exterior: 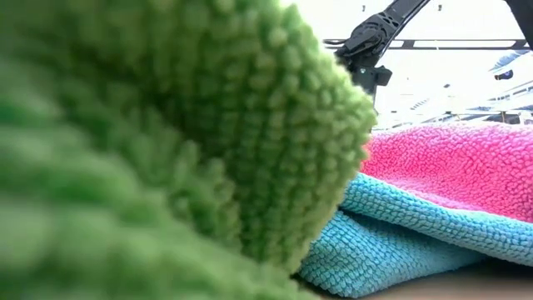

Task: Fold microfiber towels
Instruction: Put the folded orange towel into the transparent bin

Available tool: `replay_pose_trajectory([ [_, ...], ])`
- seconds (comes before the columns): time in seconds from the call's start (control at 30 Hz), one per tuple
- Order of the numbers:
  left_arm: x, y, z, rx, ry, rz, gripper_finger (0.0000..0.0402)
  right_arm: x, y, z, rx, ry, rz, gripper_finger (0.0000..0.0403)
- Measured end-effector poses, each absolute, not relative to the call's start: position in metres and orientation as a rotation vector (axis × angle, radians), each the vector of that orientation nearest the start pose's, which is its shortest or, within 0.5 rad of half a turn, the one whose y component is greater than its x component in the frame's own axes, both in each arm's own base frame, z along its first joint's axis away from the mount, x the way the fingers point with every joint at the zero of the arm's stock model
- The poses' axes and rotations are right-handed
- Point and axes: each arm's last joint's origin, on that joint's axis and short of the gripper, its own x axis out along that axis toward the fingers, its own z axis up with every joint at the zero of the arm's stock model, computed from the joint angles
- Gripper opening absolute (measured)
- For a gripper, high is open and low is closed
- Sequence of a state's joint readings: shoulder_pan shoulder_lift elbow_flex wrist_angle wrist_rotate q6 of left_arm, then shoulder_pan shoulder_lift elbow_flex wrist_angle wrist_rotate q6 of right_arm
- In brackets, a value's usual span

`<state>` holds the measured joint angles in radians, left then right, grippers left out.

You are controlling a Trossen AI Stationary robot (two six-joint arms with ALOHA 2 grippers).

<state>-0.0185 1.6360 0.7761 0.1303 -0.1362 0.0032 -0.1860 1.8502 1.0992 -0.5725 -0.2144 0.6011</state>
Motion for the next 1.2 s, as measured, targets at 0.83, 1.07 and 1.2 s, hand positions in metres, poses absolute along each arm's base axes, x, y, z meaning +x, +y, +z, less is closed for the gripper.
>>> replay_pose_trajectory([
  [0.83,0.299,-0.056,0.140,0.109,0.811,0.051,0.0107,0.310,-0.046,0.205,0.716,1.144,-0.302,0.0021],
  [1.07,0.299,-0.056,0.140,0.113,0.805,0.066,0.0107,0.293,-0.012,0.246,0.853,1.087,-0.146,0.0021],
  [1.2,0.300,-0.056,0.141,0.113,0.802,0.066,0.0107,0.282,0.023,0.262,0.898,1.123,-0.017,0.0034],
])
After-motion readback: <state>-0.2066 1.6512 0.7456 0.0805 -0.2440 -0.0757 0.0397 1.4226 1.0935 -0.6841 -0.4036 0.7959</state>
